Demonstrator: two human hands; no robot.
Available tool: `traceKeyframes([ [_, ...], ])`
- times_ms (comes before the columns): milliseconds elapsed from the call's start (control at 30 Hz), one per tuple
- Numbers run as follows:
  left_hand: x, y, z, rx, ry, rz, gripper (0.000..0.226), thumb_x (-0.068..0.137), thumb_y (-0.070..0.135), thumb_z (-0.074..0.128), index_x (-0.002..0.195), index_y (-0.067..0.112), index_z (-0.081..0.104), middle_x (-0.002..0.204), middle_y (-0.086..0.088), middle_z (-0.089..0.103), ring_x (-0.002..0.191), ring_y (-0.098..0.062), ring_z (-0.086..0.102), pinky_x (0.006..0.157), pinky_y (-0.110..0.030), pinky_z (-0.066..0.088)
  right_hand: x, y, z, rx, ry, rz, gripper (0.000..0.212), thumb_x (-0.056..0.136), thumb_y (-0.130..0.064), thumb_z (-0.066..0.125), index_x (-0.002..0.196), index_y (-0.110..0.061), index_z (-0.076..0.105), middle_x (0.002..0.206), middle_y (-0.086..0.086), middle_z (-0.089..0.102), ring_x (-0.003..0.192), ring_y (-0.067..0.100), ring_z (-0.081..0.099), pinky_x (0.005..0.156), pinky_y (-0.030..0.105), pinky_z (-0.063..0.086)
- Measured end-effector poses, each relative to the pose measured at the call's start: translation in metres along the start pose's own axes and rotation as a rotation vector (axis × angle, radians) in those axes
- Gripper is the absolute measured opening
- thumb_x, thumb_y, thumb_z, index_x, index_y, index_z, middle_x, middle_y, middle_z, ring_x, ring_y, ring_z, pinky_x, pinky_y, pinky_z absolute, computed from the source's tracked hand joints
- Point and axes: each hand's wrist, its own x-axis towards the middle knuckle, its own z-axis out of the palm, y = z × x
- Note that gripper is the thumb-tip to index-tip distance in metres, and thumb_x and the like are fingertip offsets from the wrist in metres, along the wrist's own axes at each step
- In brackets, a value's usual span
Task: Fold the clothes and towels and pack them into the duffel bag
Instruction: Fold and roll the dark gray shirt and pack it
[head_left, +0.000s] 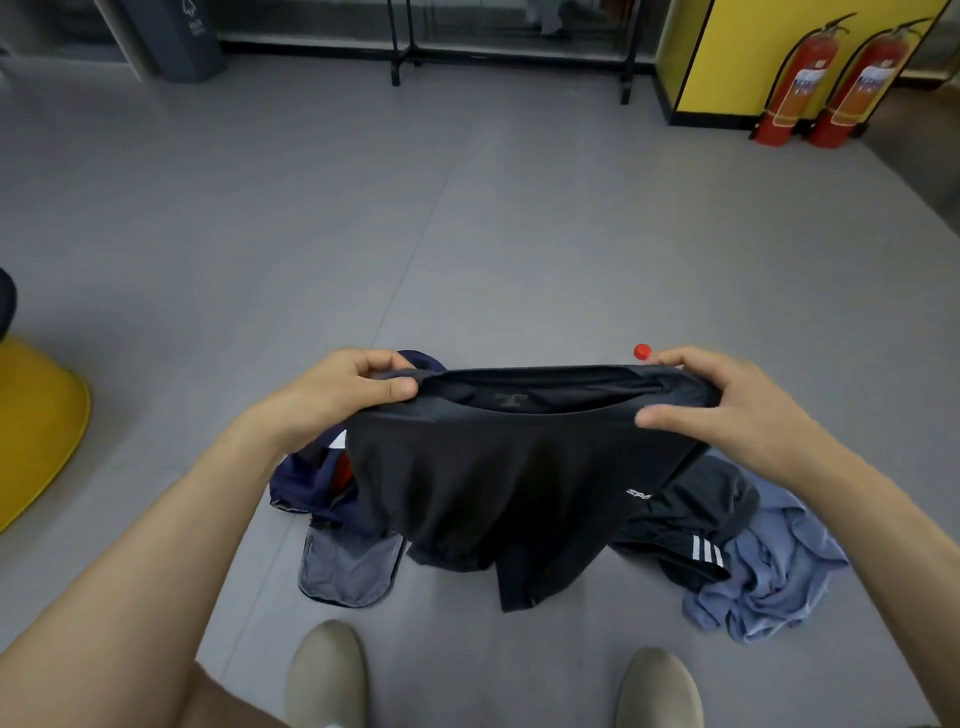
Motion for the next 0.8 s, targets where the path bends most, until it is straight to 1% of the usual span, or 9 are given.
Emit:
traceKeyframes([
  [167,-0.026,0.006,-0.014,0.229,-0.098,-0.018,0.013,0.085,0.026,0.072,0.095,0.018,0.077,0.100,-0.007,0.075,0.091,-0.016,0.070,0.082,-0.029,0.052,-0.031,-0.004,-0.009,-0.139,-0.012,-0.088,0.024,0.090,-0.027,0.071,0.084,-0.050,0.064,0.079,-0.021,0.067,0.076,0.001,0.061,0.073,0.032,0.043],
  [267,-0.050,0.018,-0.006,0.272,-0.020,0.082,0.012,0.094,0.033,0.068,0.091,0.026,0.078,0.095,0.000,0.076,0.092,-0.014,0.069,0.078,-0.023,0.052,-0.054,-0.023,-0.023,-0.061,-0.031,-0.071,0.009,0.081,-0.039,0.072,0.077,-0.032,0.070,0.068,0.005,0.062,0.067,0.028,0.055,0.066,0.043,0.042],
  [333,-0.072,0.035,-0.003,0.247,0.025,0.238,0.035,0.085,0.061,0.066,0.098,0.031,0.077,0.100,0.006,0.076,0.096,-0.011,0.068,0.083,-0.023,0.053,-0.072,-0.034,-0.046,0.046,-0.095,-0.085,0.028,0.076,-0.044,0.076,0.081,-0.017,0.073,0.076,0.018,0.064,0.072,0.036,0.059,0.070,0.044,0.049],
  [400,-0.094,0.053,0.000,0.170,0.101,0.432,0.049,0.077,0.076,0.064,0.101,0.035,0.077,0.098,0.011,0.076,0.092,-0.003,0.069,0.084,-0.018,0.054,-0.091,-0.043,-0.072,0.094,-0.130,-0.183,0.048,0.072,-0.056,0.080,0.081,-0.009,0.072,0.071,0.011,0.060,0.066,0.028,0.058,0.063,0.032,0.047],
  [467,-0.102,0.069,0.006,0.126,0.201,0.589,0.038,0.081,0.071,0.062,0.099,0.041,0.077,0.094,0.017,0.076,0.088,0.000,0.069,0.080,-0.016,0.055,-0.101,-0.049,-0.088,0.113,-0.136,-0.247,0.059,0.068,-0.063,0.079,0.083,-0.006,0.072,0.071,0.003,0.059,0.067,0.021,0.061,0.061,0.019,0.046],
  [533,-0.082,0.076,0.010,0.236,0.308,0.646,0.029,0.090,0.060,0.057,0.100,0.040,0.075,0.092,0.018,0.075,0.085,0.001,0.066,0.078,-0.021,0.056,-0.092,-0.042,-0.092,0.197,-0.091,-0.286,0.036,0.076,-0.048,0.076,0.095,-0.017,0.077,0.083,0.000,0.073,0.079,0.013,0.071,0.071,0.014,0.051],
  [600,-0.039,0.076,0.013,0.426,0.353,0.600,0.029,0.095,0.055,0.055,0.101,0.031,0.071,0.093,0.003,0.074,0.084,-0.005,0.062,0.081,-0.034,0.054,-0.060,-0.024,-0.090,0.308,-0.041,-0.236,0.022,0.081,-0.031,0.068,0.101,-0.031,0.078,0.097,-0.003,0.077,0.093,0.011,0.073,0.081,0.018,0.055],
  [667,0.011,0.071,0.012,0.543,0.322,0.537,0.022,0.095,0.048,0.055,0.095,0.033,0.071,0.093,0.000,0.071,0.081,-0.003,0.058,0.080,-0.028,0.049,-0.016,0.001,-0.083,0.318,-0.044,-0.119,0.023,0.084,-0.024,0.066,0.104,-0.023,0.077,0.104,-0.001,0.077,0.098,0.012,0.071,0.086,0.022,0.054],
  [800,0.108,0.066,-0.009,0.667,0.289,0.443,0.020,0.101,0.033,0.058,0.089,0.020,0.069,0.089,-0.012,0.068,0.077,-0.012,0.054,0.069,-0.025,0.040,0.068,0.041,-0.071,0.244,0.056,-0.042,0.008,0.092,-0.019,0.068,0.095,-0.015,0.074,0.091,0.000,0.074,0.086,0.011,0.064,0.077,0.020,0.050],
])
